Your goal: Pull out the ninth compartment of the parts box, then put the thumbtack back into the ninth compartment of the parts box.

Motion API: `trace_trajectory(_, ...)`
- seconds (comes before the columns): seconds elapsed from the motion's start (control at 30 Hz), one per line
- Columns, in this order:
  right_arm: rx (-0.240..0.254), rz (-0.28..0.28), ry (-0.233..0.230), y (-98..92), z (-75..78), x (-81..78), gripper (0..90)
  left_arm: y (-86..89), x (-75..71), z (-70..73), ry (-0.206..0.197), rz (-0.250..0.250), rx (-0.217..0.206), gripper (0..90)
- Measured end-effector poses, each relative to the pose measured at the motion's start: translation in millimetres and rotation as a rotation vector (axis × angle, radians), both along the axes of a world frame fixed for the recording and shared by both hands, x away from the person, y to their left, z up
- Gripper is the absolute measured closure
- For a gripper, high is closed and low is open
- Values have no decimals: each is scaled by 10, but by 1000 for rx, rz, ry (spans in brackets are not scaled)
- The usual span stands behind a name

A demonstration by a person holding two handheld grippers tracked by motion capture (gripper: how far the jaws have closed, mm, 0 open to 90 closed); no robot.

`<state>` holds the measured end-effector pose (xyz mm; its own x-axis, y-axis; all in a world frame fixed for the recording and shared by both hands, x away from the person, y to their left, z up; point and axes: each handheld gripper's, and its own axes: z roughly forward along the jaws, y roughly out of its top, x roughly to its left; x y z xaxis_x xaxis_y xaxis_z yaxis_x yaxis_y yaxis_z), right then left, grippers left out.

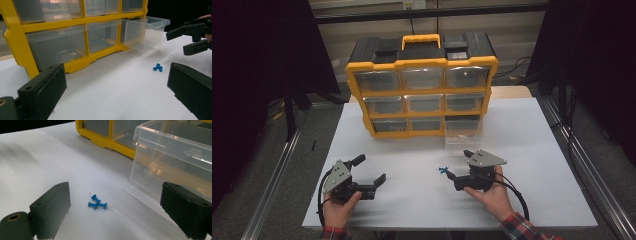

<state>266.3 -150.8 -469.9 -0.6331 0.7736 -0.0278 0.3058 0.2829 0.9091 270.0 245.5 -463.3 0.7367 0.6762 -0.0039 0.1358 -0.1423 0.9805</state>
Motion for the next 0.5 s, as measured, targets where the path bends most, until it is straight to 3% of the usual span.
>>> trace_trajectory(0.07,7,4,8,13,-1,11,91,9,-7,1,0,-8,-1,20)
trace_trajectory(0.1,7,6,14,21,-4,18,91,26,-11,6,-6,-8,20,20)
trace_trajectory(0.23,-1,19,19,60,-18,49,91,14,-20,7,-2,-2,-2,20)
trace_trajectory(0.43,13,29,44,70,-13,94,105,25,-4,10,-5,-12,23,20)
trace_trajectory(0.47,10,28,41,70,-15,98,105,-8,-10,5,6,-2,-19,20)
trace_trajectory(0.5,9,27,50,72,-18,100,109,8,1,11,-4,-11,13,20)
